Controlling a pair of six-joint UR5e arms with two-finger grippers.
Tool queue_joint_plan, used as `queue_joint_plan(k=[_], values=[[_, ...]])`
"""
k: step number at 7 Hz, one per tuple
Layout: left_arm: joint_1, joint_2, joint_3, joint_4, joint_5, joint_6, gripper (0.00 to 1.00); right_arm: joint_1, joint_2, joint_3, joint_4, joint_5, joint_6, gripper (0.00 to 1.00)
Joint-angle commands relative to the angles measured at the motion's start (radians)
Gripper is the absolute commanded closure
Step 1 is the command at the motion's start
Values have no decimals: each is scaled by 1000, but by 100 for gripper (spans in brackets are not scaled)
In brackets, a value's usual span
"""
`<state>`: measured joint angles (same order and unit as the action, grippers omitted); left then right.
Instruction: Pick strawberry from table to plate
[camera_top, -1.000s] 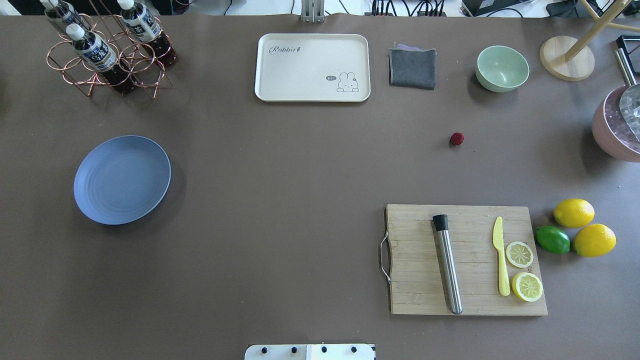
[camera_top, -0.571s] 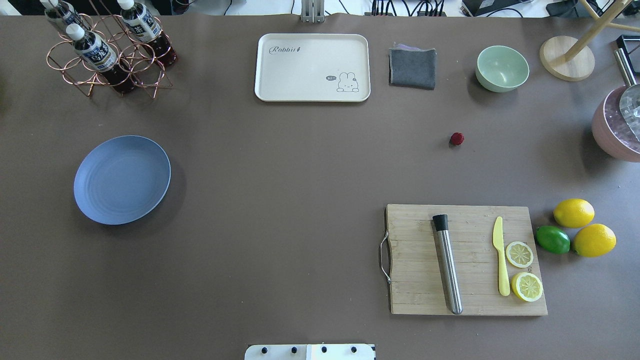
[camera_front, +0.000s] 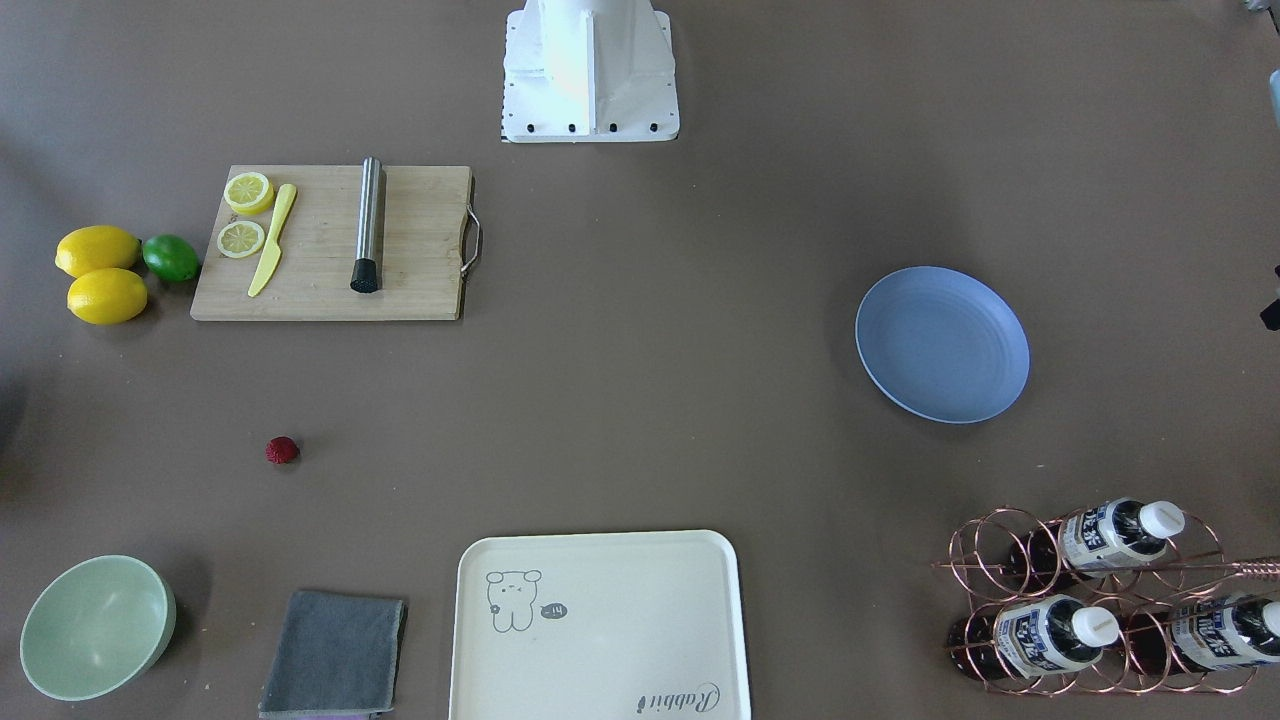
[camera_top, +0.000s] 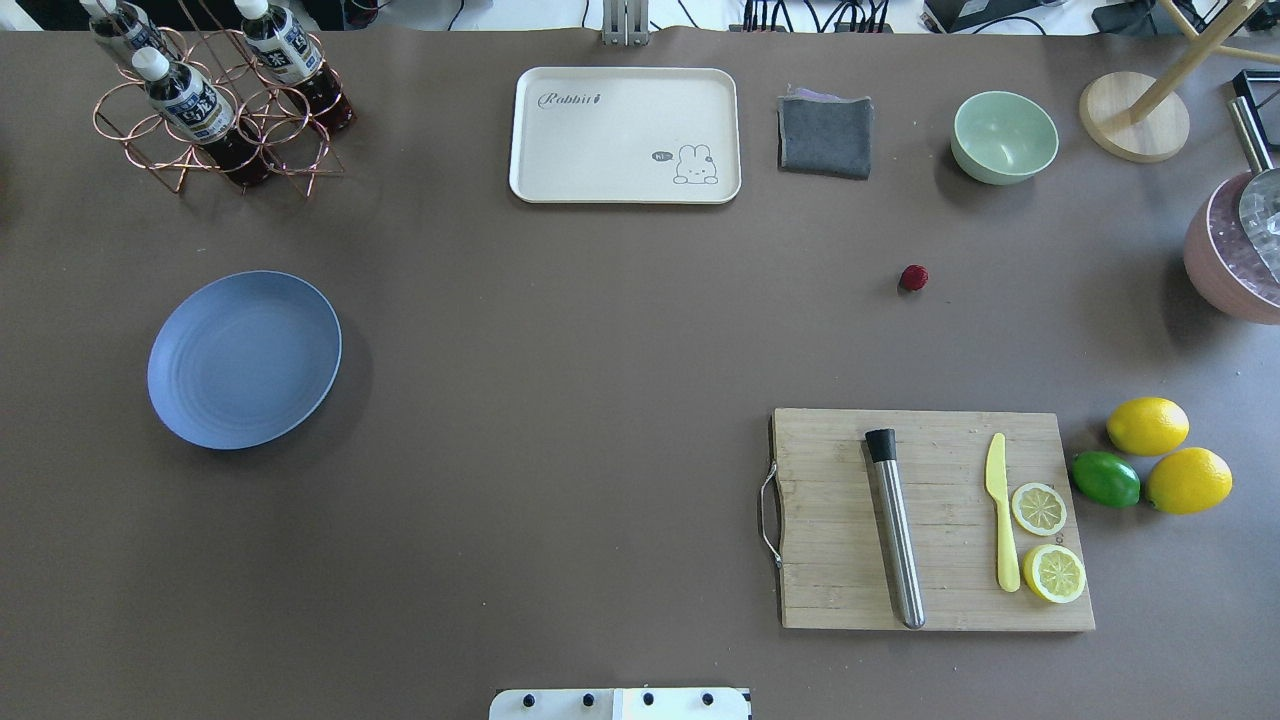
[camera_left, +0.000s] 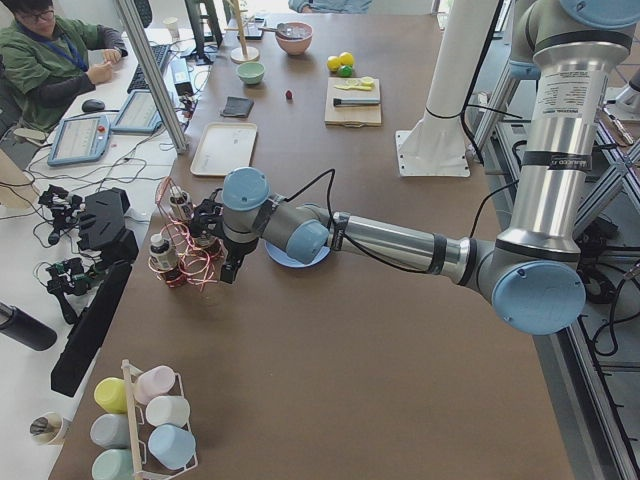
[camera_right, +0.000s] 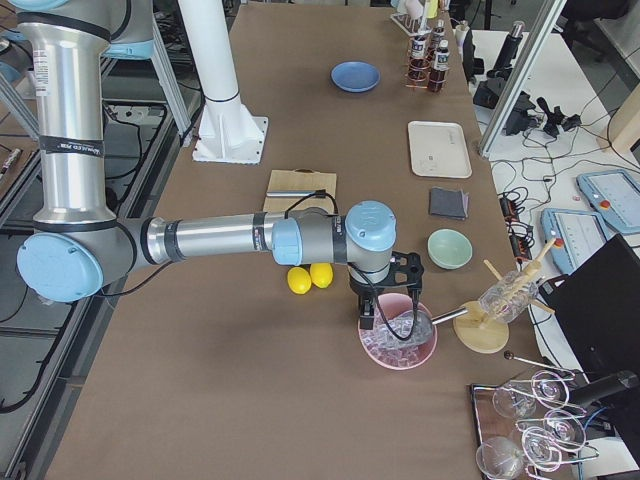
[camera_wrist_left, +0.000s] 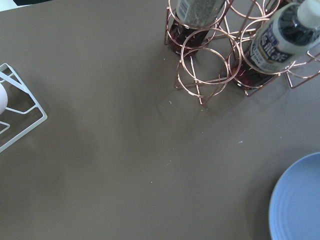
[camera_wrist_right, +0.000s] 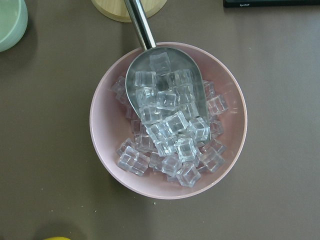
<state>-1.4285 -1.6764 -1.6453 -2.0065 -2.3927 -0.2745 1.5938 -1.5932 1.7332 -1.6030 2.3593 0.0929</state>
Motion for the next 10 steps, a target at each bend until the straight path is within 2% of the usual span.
queue_joint_plan(k=[1,3,4,6,7,8,9,10], values=[[100,-12,25,-83,-2,-43,2,0,4,2,0,0,2,0],[138,-46,22,-100,-41,-42,2,-2,5,0,0,0,2,0],[195,-36,28,-104,-30,-45,2,-2,5,2,0,0,2,0],[221,-34,35,-133,6,-43,2,-2,9,3,0,2,2,0],[238,7,68,-267,50,-46,2,-2,12,2,0,2,1,0],[244,12,125,-353,65,-158,2,-2,12,3,0,5,1,0],[258,14,140,-414,72,-292,2,-3,12,-3,20,8,1,0],[292,36,144,-463,104,-339,2,-3,-4,-39,120,11,2,0]])
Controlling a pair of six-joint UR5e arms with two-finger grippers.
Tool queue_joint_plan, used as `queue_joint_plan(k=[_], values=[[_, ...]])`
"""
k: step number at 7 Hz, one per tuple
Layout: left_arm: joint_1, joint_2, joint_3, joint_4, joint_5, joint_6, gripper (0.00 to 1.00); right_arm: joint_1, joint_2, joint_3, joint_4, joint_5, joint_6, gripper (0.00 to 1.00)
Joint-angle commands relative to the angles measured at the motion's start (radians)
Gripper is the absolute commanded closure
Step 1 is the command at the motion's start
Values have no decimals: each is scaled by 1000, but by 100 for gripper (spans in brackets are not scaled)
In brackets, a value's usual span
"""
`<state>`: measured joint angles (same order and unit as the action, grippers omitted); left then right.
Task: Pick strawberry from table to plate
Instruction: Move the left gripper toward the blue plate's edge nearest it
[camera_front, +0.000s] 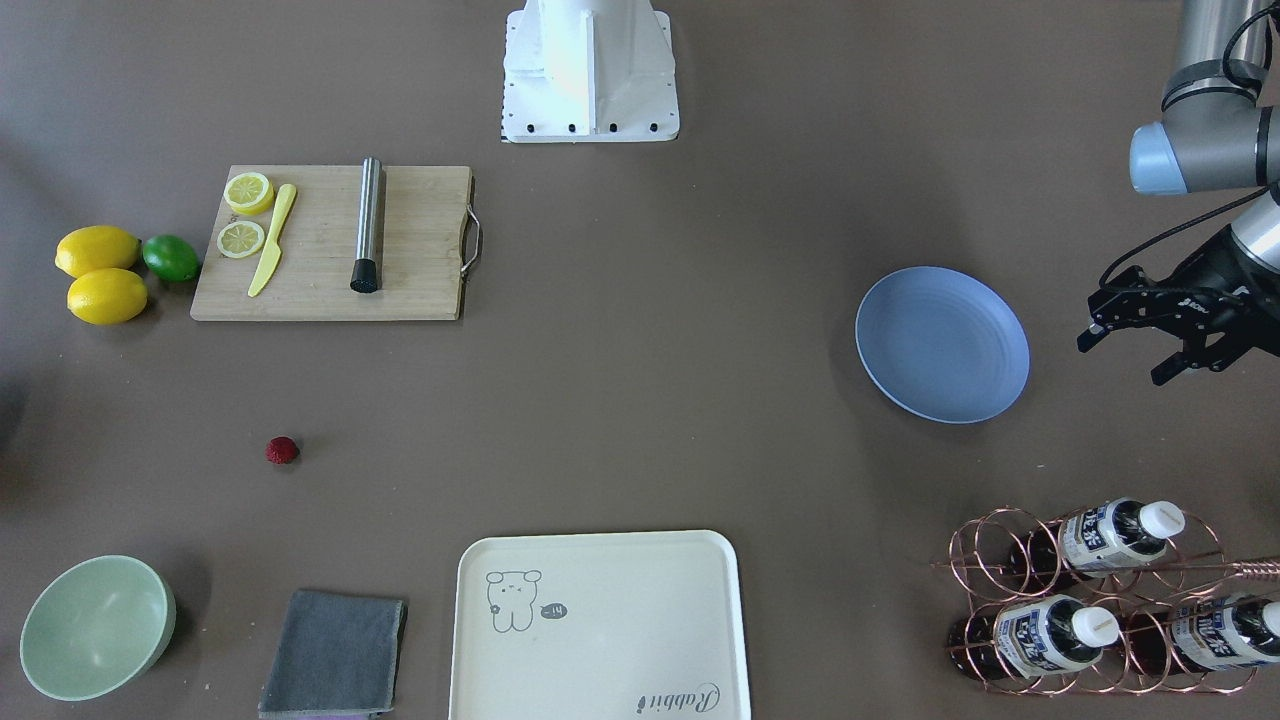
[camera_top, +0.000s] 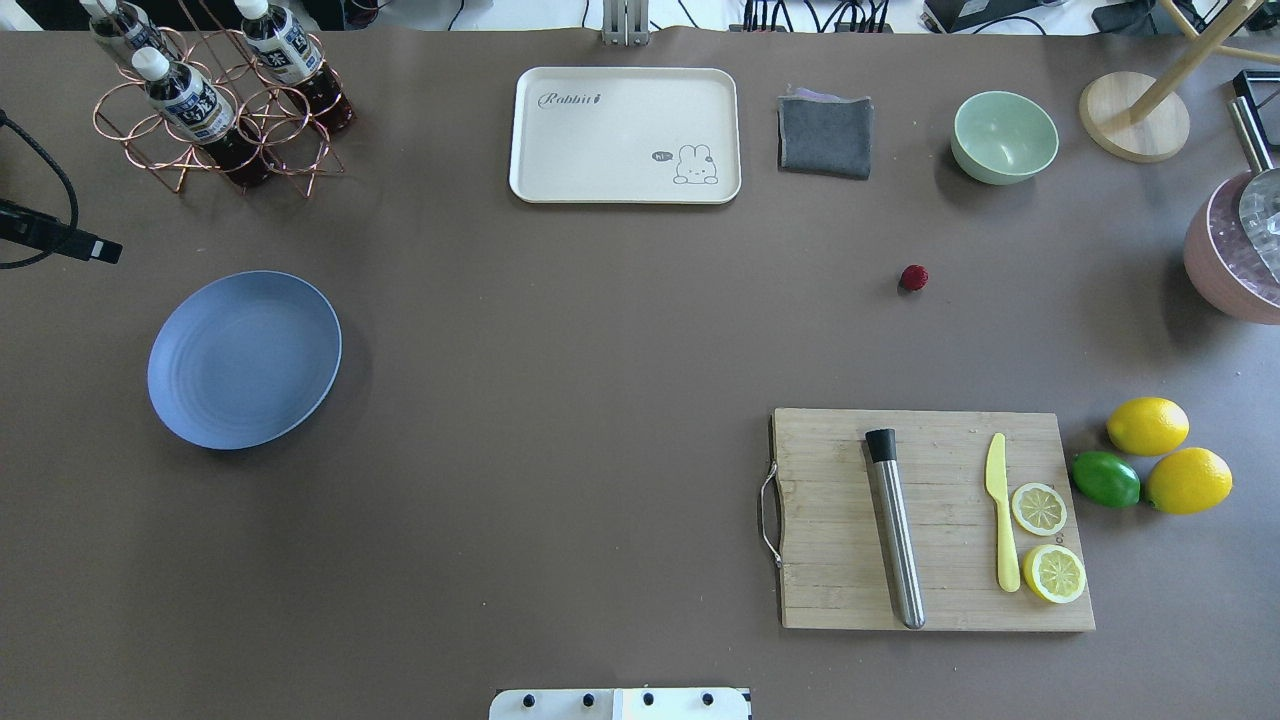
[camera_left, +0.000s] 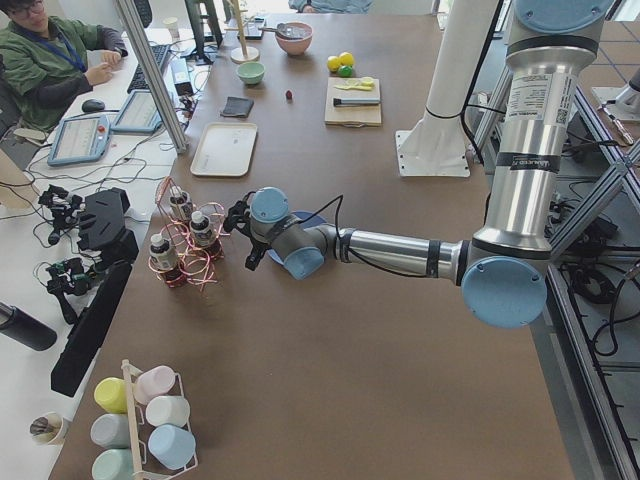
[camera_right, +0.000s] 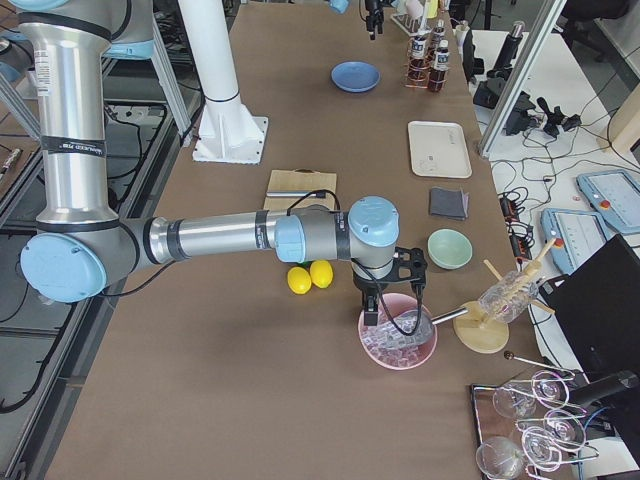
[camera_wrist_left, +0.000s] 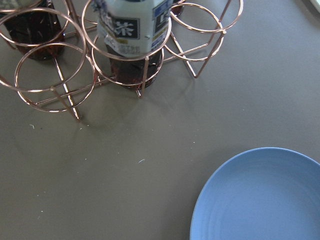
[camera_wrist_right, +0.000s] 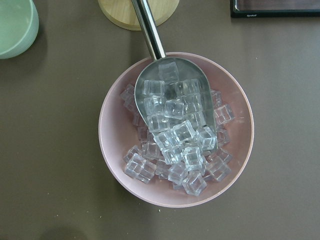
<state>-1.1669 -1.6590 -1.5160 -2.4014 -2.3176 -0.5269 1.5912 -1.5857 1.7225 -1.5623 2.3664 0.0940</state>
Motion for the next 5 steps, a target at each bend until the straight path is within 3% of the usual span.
queue_joint_plan(k=[1,2,5], values=[[77,21,16,-108,85,-169,2,-2,-11,-76,150,10,3,0],[126,27,23,-160,142,-203,2,-2,-10,-92,163,10,3,0],[151,28,105,-255,147,-203,2,-2,0,-86,165,33,53,0]])
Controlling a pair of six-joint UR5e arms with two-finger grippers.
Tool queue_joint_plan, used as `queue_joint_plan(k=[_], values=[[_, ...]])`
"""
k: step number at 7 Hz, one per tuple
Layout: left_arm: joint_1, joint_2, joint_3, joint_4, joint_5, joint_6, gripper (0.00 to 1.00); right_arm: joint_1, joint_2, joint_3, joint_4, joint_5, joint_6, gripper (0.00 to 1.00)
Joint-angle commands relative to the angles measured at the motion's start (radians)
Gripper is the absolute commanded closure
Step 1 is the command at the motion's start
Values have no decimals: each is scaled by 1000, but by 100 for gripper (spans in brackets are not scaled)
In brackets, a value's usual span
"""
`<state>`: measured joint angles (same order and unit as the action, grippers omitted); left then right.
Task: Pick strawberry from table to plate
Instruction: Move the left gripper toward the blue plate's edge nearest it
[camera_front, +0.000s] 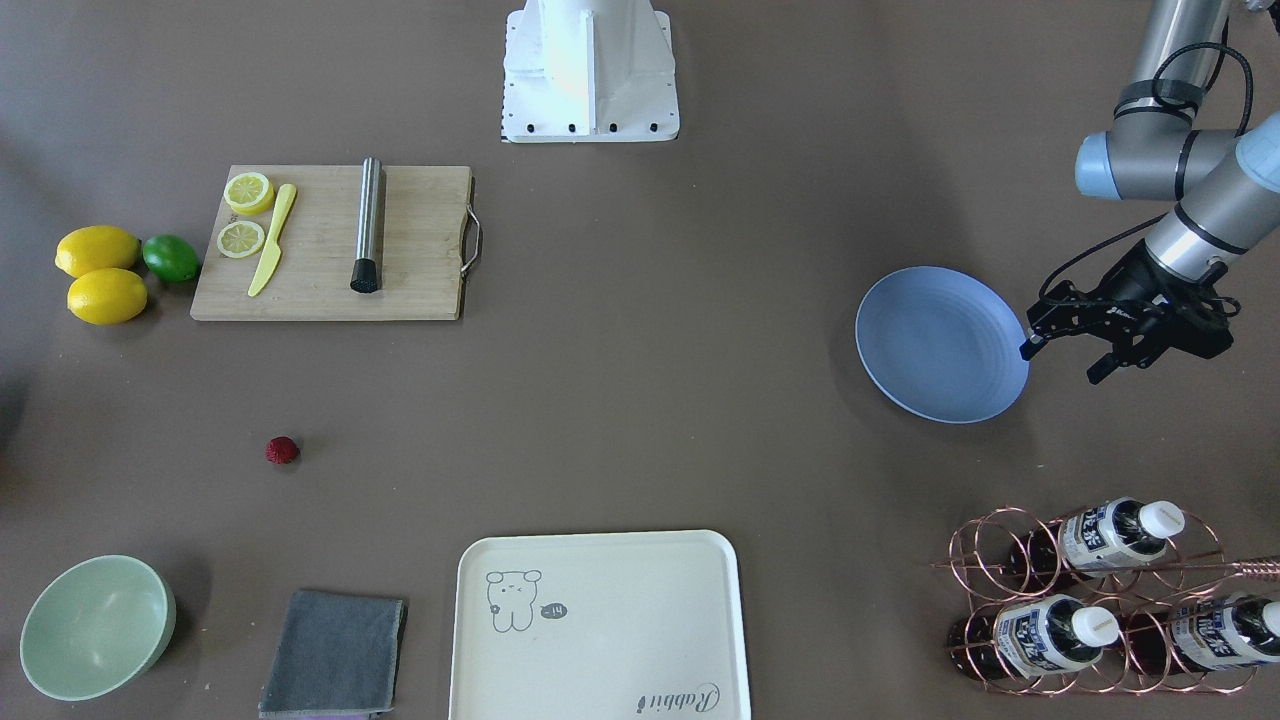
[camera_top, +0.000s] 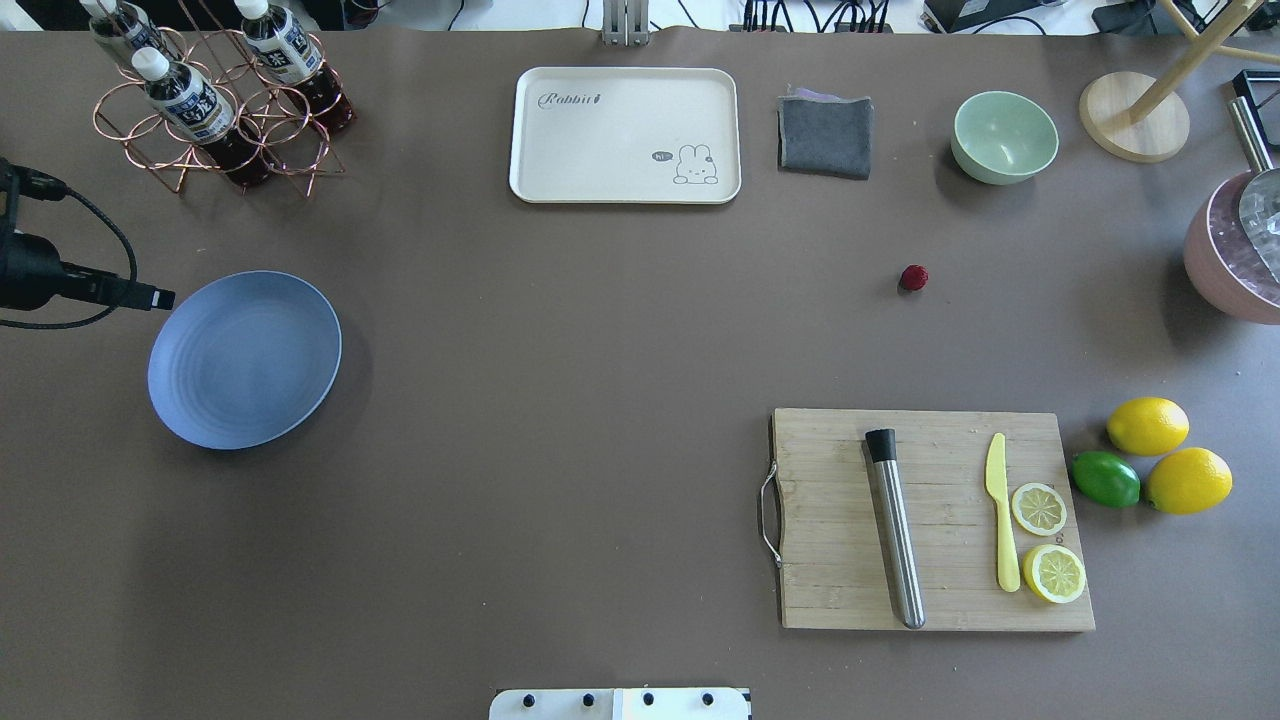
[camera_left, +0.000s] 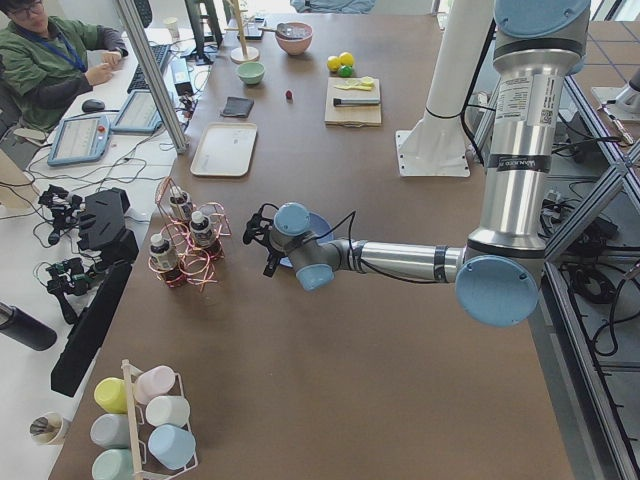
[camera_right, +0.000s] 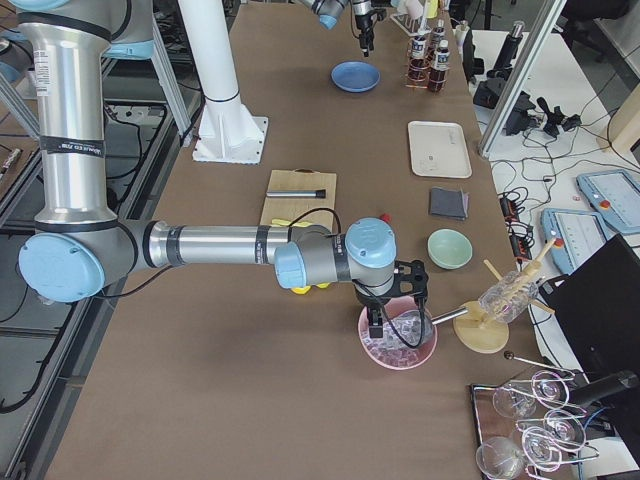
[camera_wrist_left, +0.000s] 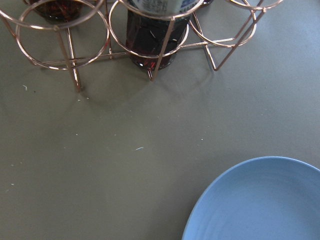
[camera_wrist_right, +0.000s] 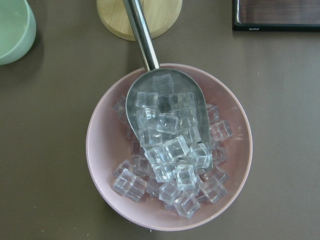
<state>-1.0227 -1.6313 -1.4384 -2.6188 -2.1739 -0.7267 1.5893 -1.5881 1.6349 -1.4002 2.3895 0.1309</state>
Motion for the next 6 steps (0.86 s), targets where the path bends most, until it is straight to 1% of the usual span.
queue_joint_plan(k=[1,3,6], values=[[21,19,24,-41,3,-2,2,-2,5,2,3,10,19,0],[44,33,29,-75,5,-3,3,-24,7,9,10,22,68,0],[61,44,35,-104,5,-3,3,-34,5,14,17,23,78,0]])
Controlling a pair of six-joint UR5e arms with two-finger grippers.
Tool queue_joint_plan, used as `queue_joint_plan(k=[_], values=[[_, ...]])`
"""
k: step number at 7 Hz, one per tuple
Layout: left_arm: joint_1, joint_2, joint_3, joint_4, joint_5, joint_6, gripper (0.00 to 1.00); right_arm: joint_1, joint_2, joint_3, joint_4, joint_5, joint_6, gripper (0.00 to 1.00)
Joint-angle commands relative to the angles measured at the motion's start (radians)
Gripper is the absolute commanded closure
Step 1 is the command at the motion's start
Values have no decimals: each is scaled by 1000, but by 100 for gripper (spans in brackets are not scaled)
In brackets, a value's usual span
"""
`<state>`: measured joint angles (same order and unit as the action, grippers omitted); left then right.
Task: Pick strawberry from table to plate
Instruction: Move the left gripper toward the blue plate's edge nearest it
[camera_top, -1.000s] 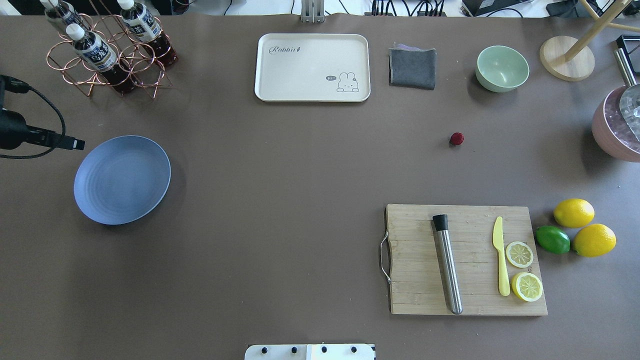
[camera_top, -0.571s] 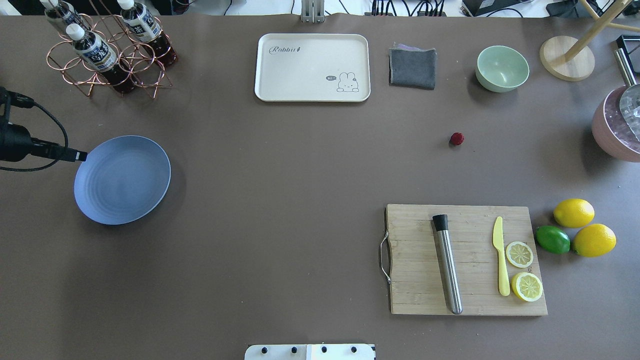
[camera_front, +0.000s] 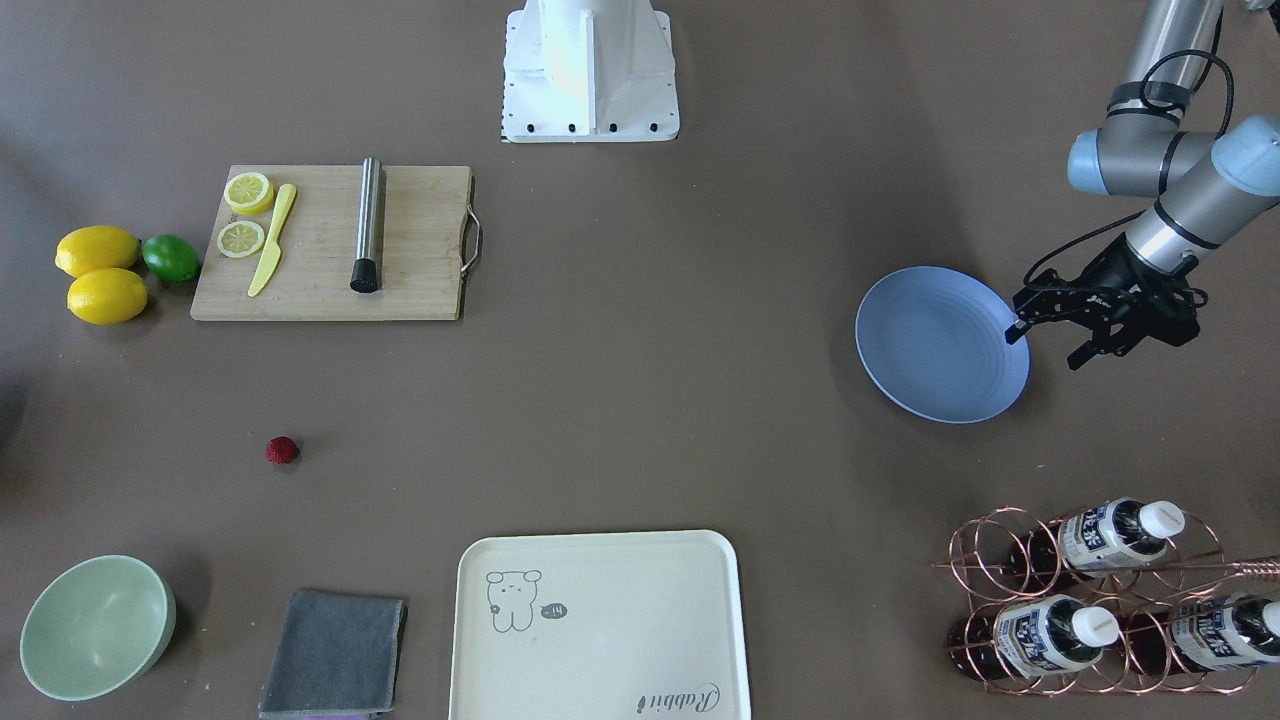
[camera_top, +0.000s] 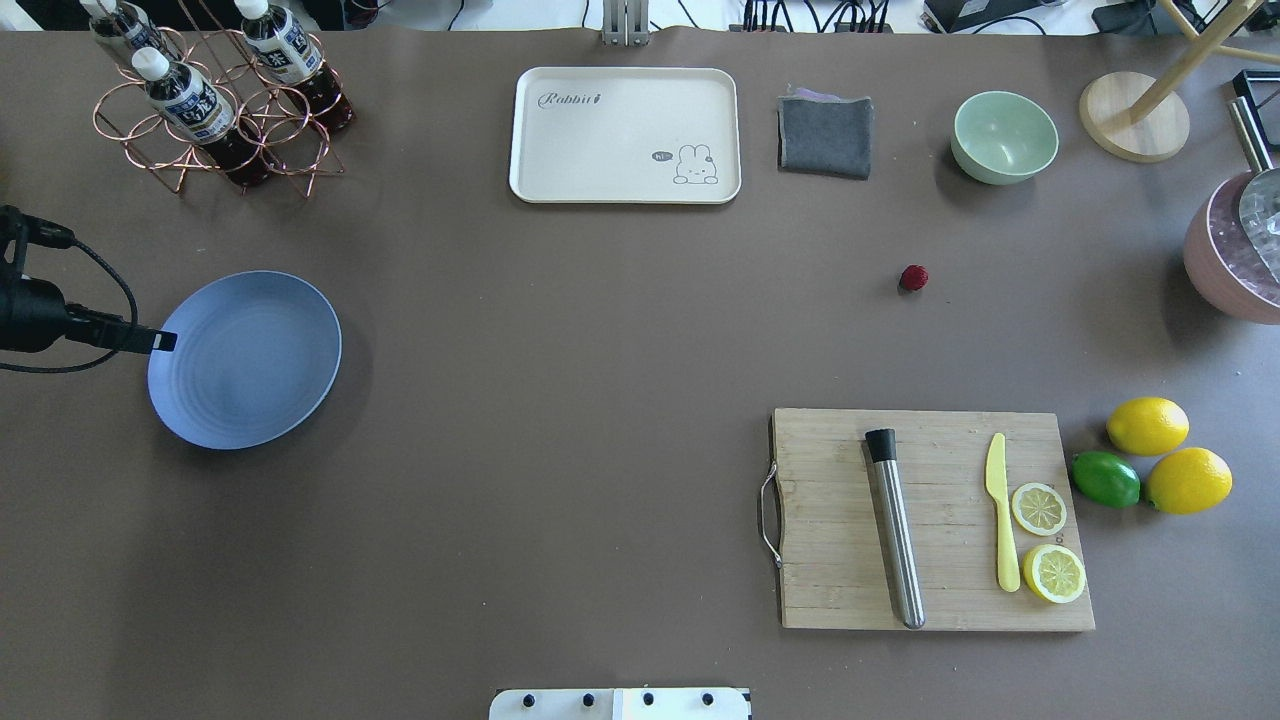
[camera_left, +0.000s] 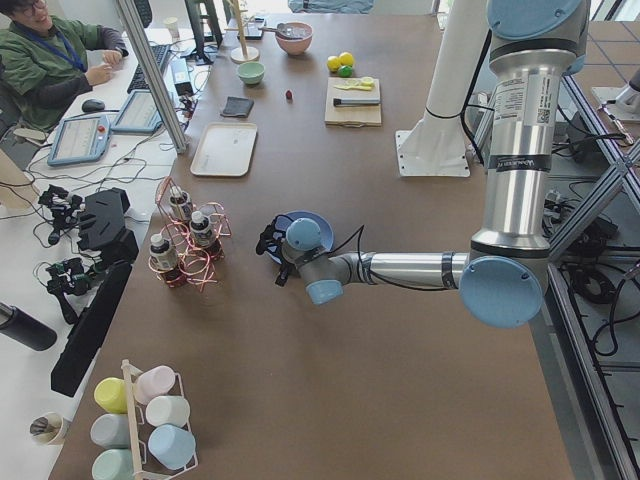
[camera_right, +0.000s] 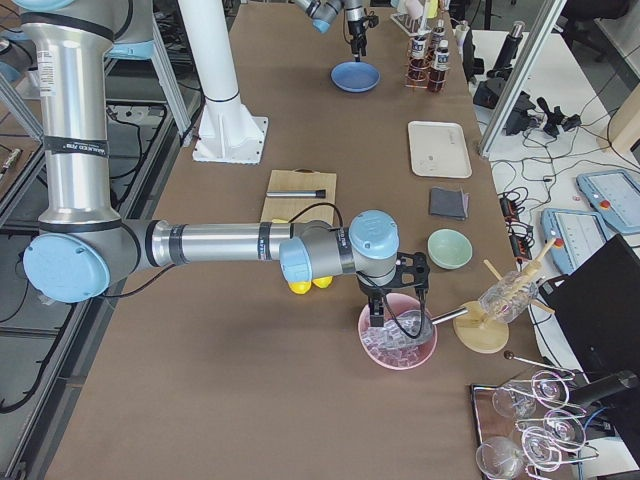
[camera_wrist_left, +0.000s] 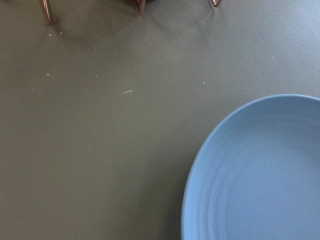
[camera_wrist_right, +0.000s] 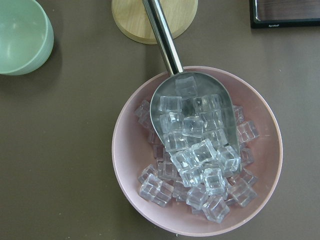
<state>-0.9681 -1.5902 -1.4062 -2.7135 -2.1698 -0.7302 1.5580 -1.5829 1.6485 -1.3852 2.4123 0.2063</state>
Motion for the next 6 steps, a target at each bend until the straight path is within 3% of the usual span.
queue_joint_plan(k=[1,3,6], values=[[6,7,3,-11,-1,-2,7,-3,0,1,2,2,2,0],[9,7,4,-9,1,-2,45,-3,-2,1,2,2,2,0],[55,6,1,-11,56,-2,43,-3,-2,-1,2,1,2,0]])
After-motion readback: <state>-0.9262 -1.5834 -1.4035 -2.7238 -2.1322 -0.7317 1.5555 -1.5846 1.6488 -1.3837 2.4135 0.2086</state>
